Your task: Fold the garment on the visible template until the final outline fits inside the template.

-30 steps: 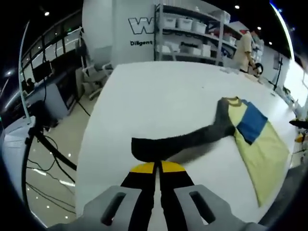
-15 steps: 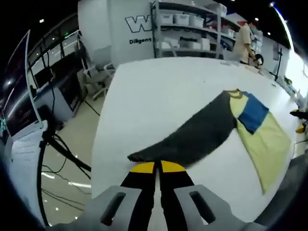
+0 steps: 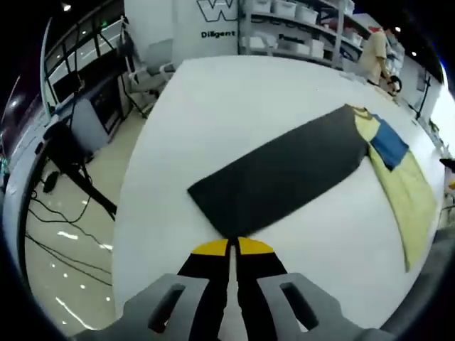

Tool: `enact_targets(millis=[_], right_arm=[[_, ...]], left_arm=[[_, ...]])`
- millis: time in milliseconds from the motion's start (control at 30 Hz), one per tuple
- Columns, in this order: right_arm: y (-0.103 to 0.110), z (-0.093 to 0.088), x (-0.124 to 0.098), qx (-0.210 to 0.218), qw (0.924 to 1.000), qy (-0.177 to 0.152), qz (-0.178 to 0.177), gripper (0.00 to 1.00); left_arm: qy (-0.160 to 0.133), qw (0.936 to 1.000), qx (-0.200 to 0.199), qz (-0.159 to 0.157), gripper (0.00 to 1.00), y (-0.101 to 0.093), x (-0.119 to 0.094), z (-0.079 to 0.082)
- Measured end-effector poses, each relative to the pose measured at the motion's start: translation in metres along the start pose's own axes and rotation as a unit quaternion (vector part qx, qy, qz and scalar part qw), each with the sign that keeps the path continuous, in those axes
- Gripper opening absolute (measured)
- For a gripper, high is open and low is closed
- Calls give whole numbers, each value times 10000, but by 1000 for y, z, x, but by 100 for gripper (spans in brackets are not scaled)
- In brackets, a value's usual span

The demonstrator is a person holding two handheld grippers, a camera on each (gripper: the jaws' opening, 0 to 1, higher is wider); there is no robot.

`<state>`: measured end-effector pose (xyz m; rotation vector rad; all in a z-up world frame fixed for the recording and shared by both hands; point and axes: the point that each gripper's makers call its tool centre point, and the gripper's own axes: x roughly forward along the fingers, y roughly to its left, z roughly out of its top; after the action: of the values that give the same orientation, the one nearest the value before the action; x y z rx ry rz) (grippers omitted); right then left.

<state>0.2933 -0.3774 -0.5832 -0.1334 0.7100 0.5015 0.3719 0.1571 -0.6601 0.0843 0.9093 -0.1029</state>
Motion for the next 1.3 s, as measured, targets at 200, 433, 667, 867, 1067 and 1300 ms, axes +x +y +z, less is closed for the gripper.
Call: enact_targets(millis=[200, 433, 667, 867, 1067, 1300], right_arm=[[9, 0, -2, 261, 9995, -7, 190, 97], [10, -4, -3, 278, 9994, 54, 187, 98], [9, -2, -6, 263, 9995, 47, 151, 99], [7, -2, -7, 242, 9996, 52, 128, 99], [10, -2, -6, 207, 9996, 53, 186, 99], [9, -5, -8, 208, 9996, 115, 172, 99]], left_arm=[[63, 9999, 42, 138, 0, 7, 11, 2], [51, 9997, -92, 205, 0, 10, 12, 4], [-254, 9988, -404, 145, 20, 8, 5, 15], [-396, 9948, -921, 161, 28, 12, -2, 20], [-334, 9917, -1218, 241, 28, 10, 3, 15], [-283, 9903, -1306, 383, 20, 9, 14, 12]])
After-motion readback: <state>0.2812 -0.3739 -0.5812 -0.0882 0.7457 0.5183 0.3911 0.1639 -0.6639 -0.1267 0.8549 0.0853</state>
